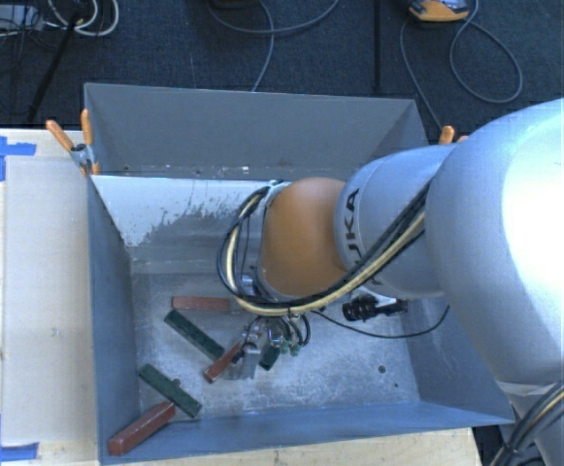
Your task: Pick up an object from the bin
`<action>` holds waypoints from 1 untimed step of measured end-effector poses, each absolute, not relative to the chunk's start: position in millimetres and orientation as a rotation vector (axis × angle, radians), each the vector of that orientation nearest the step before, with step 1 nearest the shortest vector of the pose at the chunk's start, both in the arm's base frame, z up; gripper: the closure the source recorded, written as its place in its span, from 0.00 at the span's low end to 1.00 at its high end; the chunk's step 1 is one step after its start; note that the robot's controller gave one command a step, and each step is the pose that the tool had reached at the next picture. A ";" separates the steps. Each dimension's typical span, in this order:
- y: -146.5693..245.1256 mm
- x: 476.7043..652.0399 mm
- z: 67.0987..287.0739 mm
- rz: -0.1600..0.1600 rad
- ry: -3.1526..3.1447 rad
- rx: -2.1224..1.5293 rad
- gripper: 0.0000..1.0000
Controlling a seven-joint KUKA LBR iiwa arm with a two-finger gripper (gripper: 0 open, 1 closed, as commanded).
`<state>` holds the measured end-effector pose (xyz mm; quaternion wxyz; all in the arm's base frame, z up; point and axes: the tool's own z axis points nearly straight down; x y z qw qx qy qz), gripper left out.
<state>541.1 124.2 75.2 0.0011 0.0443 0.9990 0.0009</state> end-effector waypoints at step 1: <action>100.1 506.3 70.8 0.003 3.128 0.249 0.00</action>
Offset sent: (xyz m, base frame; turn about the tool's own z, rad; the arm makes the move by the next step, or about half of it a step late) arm -0.0355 -0.0249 -0.0052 0.0727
